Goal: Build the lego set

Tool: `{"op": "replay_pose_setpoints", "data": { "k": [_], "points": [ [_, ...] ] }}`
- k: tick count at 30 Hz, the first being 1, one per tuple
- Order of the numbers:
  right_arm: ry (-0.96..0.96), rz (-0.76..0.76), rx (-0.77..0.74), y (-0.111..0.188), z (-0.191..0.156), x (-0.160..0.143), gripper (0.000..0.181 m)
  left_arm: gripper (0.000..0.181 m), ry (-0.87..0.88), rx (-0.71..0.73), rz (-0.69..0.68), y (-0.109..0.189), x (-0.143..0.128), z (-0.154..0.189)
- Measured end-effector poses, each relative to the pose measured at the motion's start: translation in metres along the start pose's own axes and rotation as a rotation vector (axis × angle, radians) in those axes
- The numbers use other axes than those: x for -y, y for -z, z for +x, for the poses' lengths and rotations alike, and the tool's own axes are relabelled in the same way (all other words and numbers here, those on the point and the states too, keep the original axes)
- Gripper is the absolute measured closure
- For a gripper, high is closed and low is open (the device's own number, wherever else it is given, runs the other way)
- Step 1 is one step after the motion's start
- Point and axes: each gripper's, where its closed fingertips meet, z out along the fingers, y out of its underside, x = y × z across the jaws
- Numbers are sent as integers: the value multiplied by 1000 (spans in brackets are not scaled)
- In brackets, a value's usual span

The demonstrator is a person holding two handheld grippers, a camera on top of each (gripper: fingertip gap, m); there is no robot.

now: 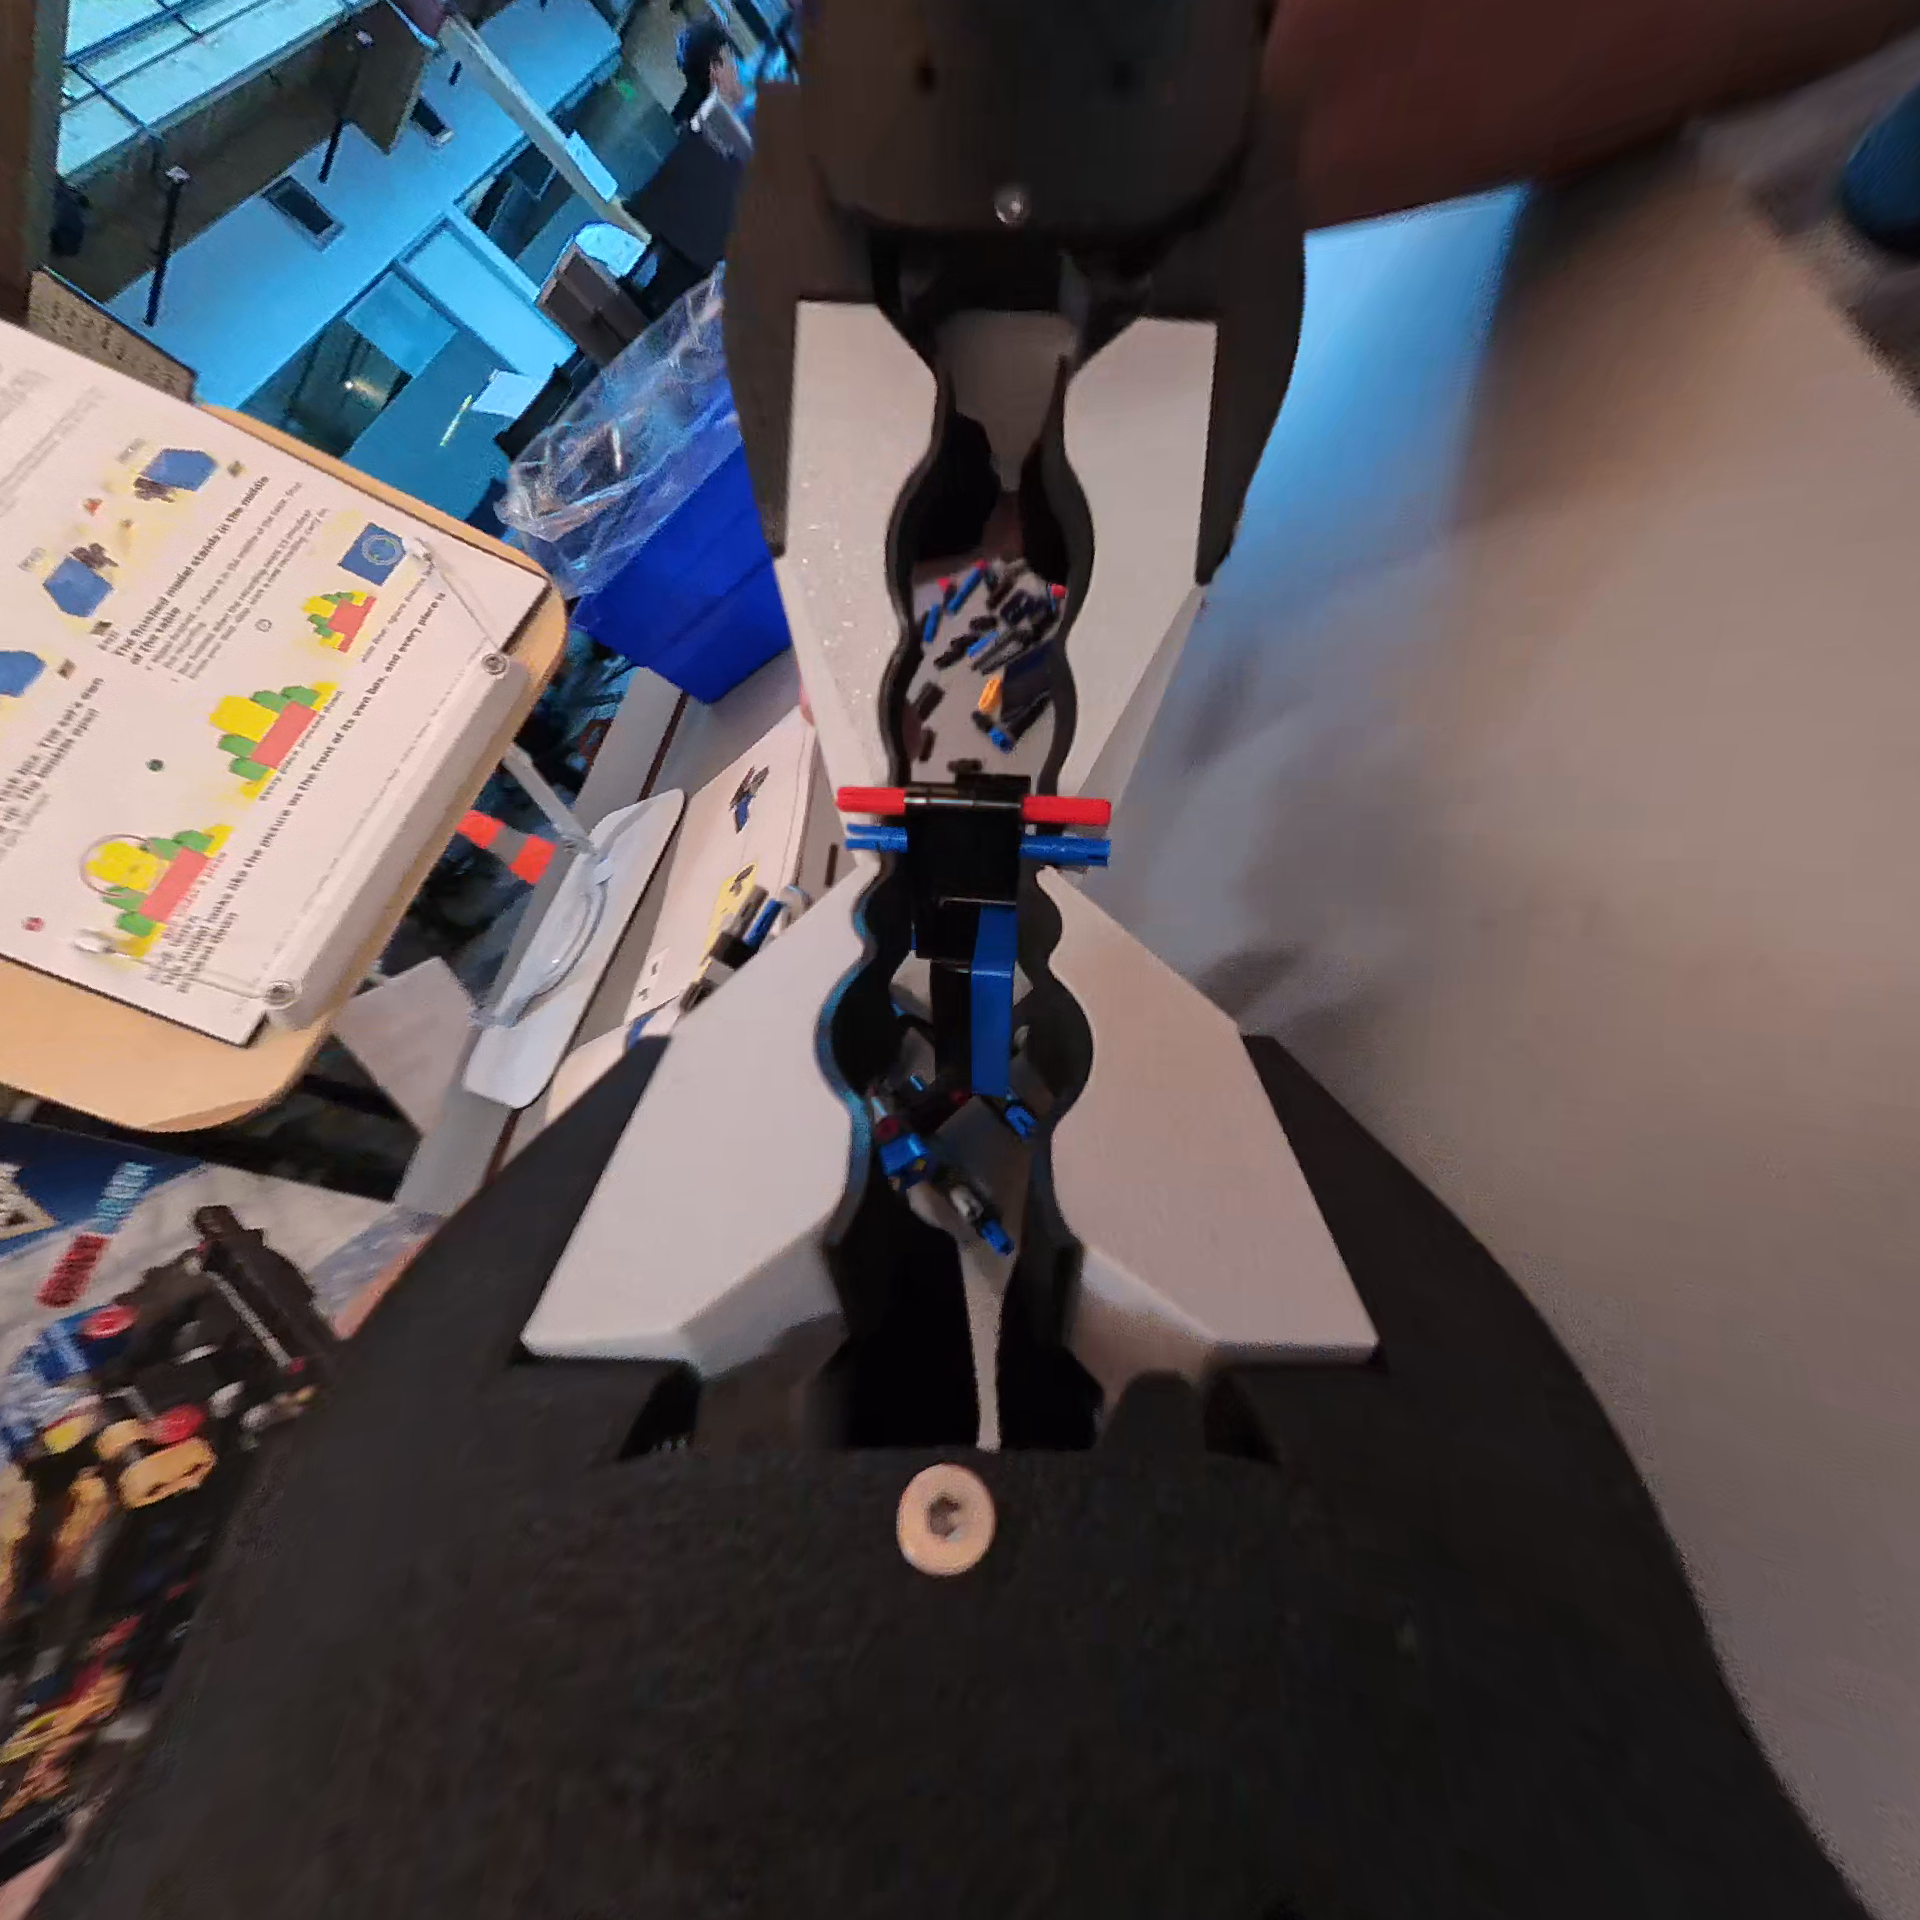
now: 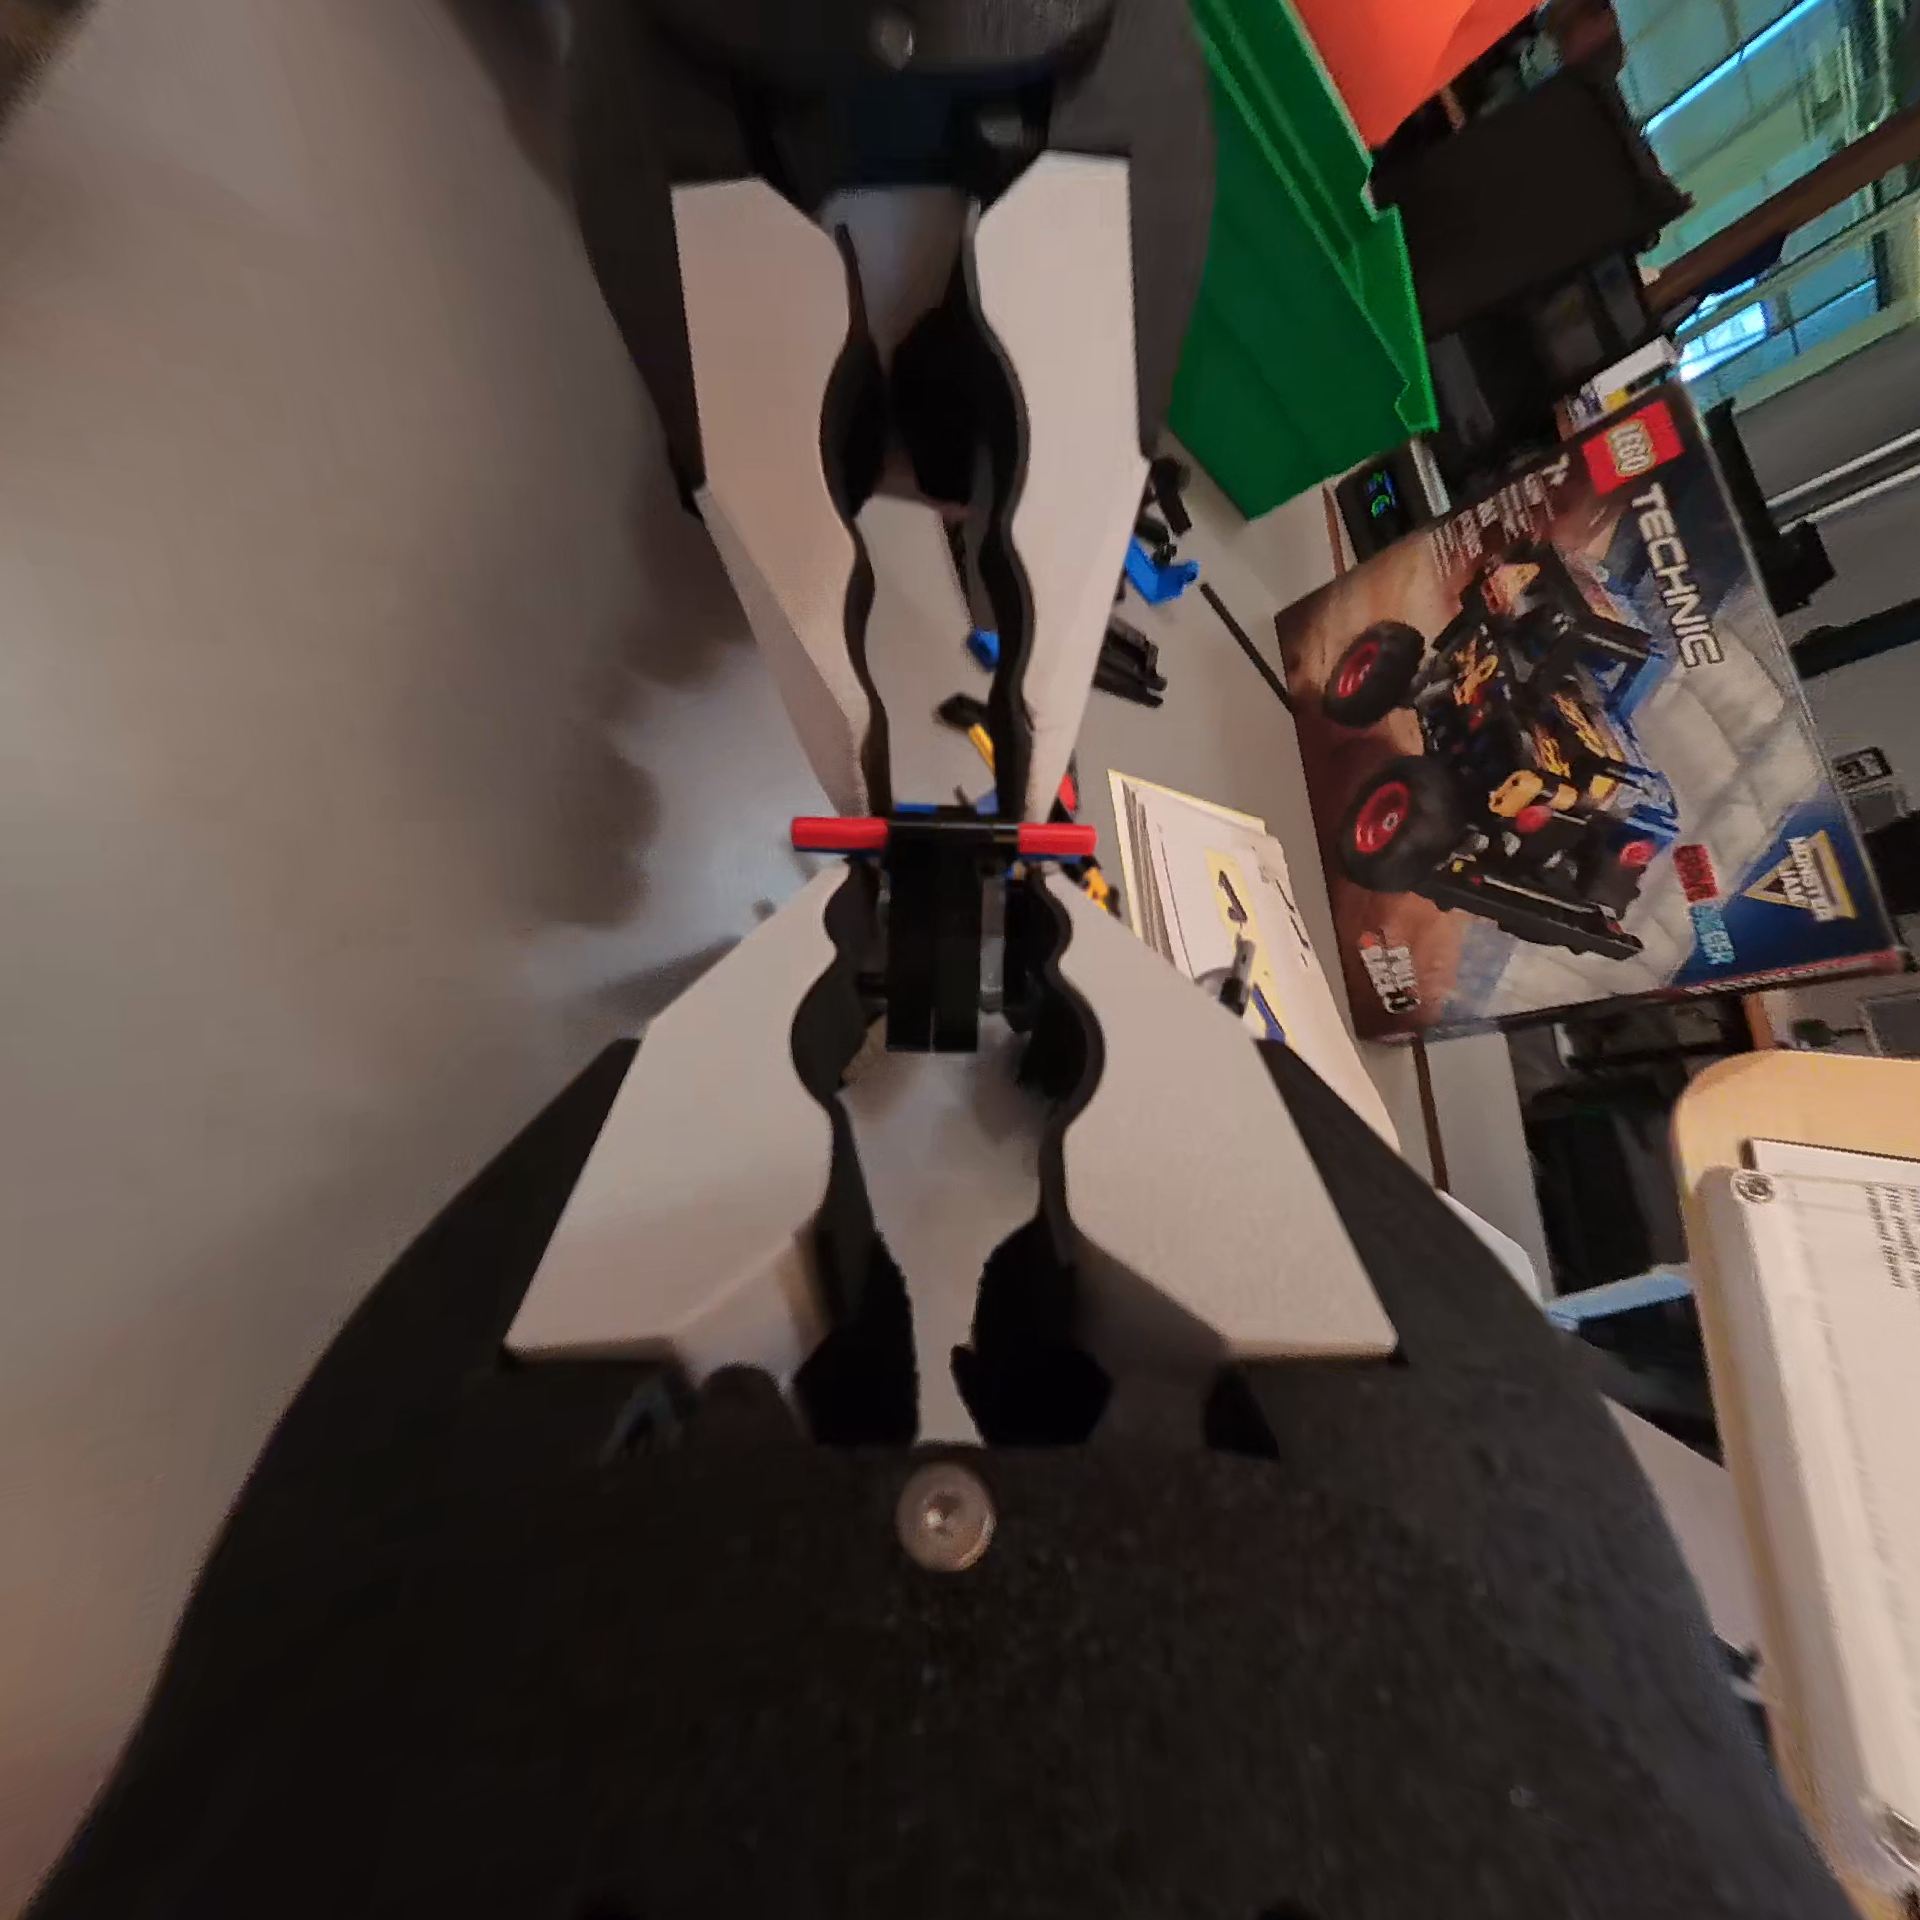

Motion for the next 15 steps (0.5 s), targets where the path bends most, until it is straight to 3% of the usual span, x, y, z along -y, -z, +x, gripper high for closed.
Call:
{"op": "replay_pose_setpoints", "data": {
  "k": [15],
  "points": [
    [58,-72,18,-2,-5,-8,157,164,11,-29,-57,-4,-4,7]
  ]
}}
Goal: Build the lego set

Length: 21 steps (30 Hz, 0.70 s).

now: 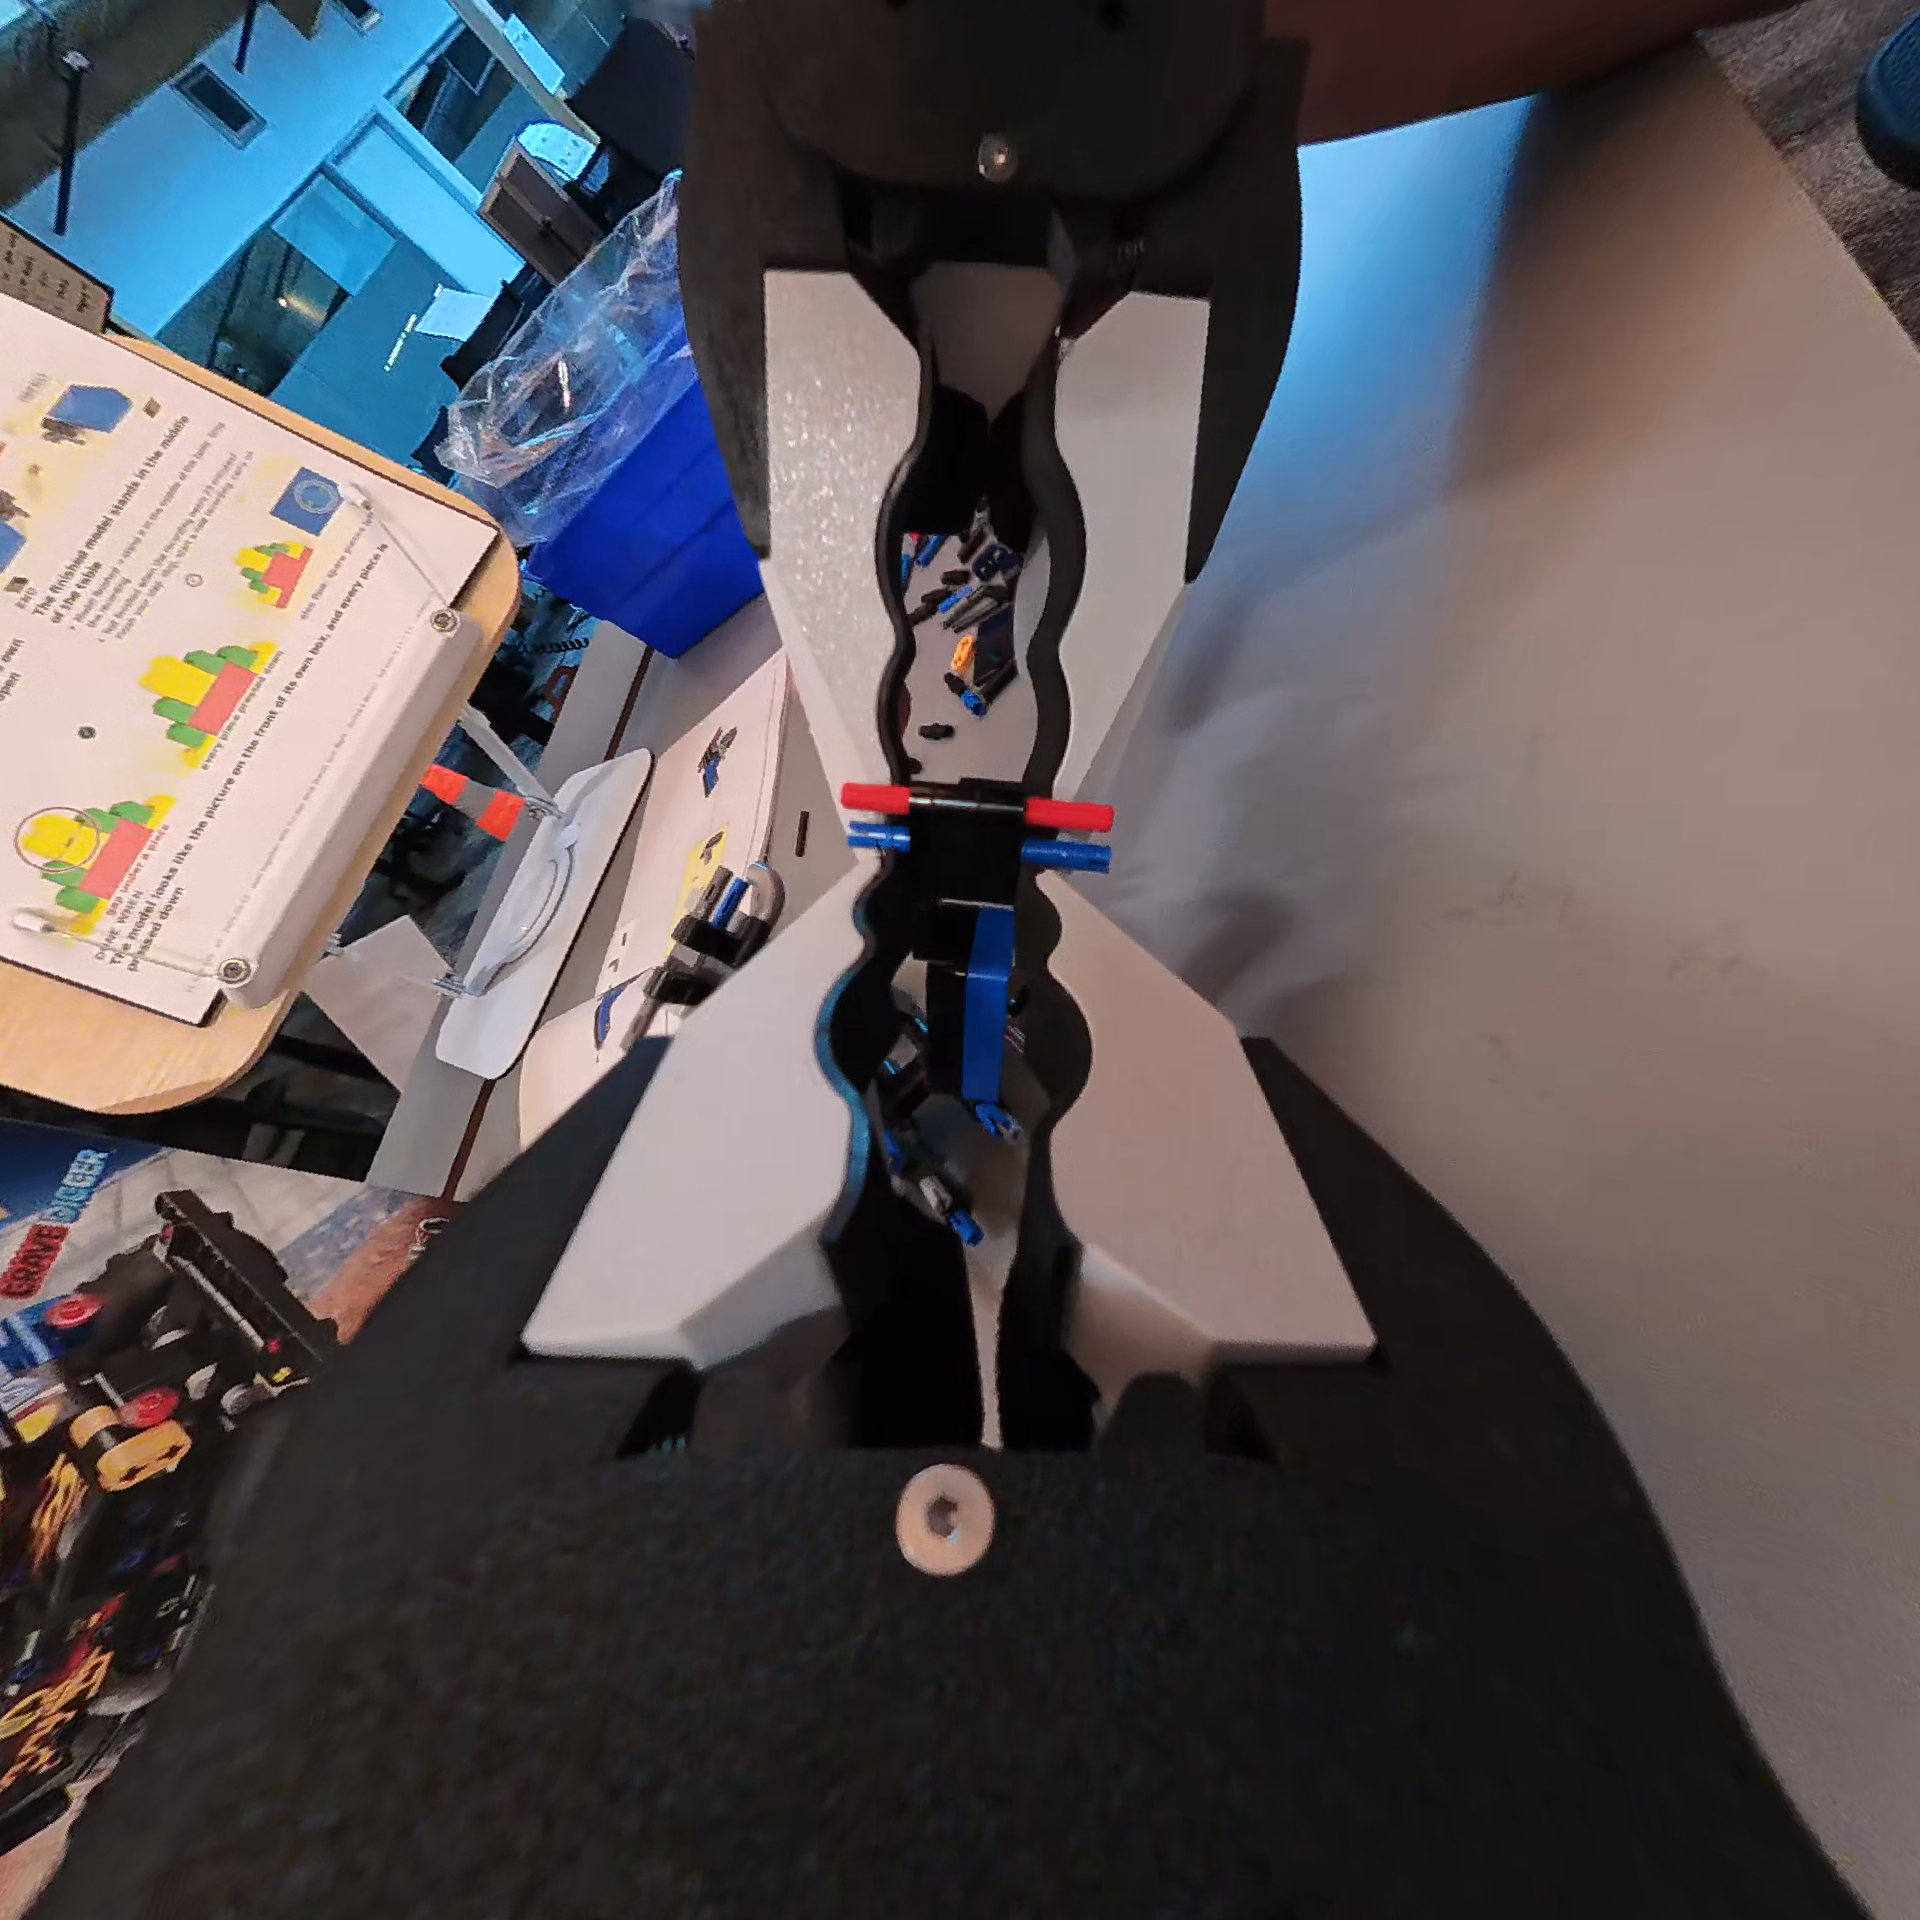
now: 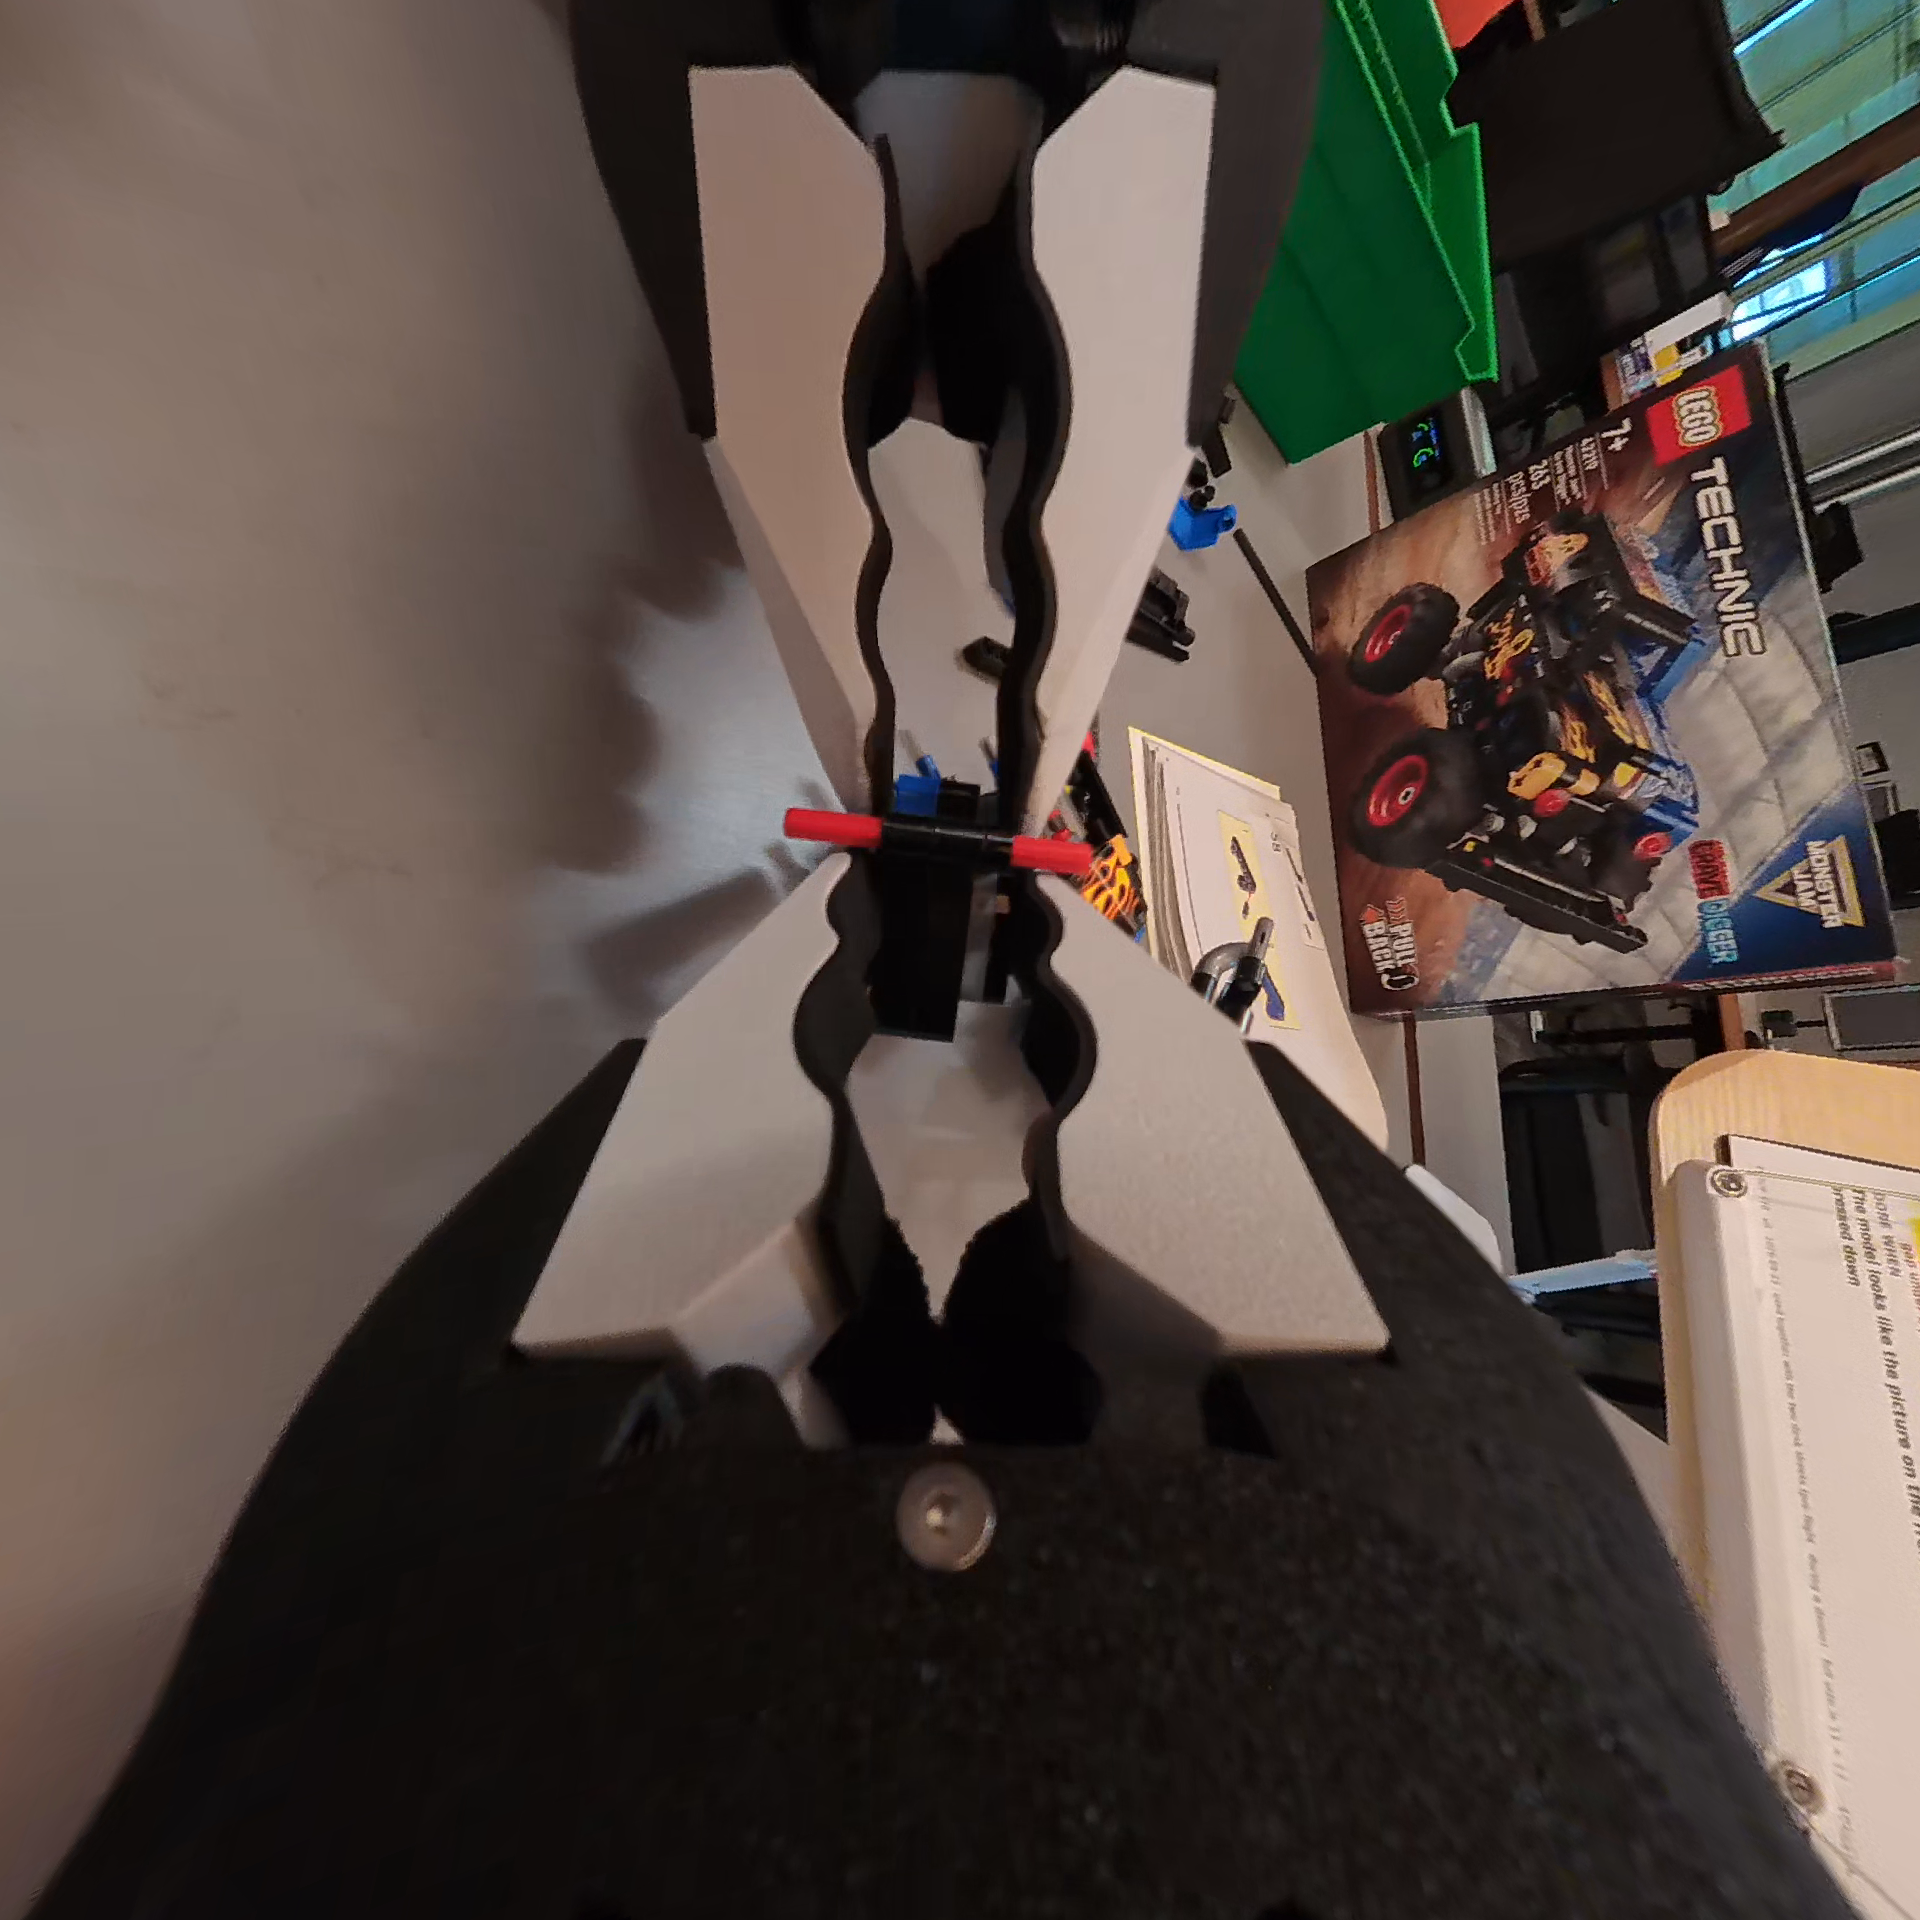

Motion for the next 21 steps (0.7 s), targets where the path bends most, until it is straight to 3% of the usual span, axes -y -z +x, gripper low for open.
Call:
{"op": "replay_pose_setpoints", "data": {
  "k": [6,12,21],
  "points": [
    [-17,-2,10,-2,-1,-1,156,164,27,-5,-7,-1,-2,-1],
    [-157,46,6,3,9,4,154,164,145,-20,51,4,5,-10],
    [-78,-13,-18,1,6,-4,156,163,82,-10,35,3,3,-7]
  ]
}}
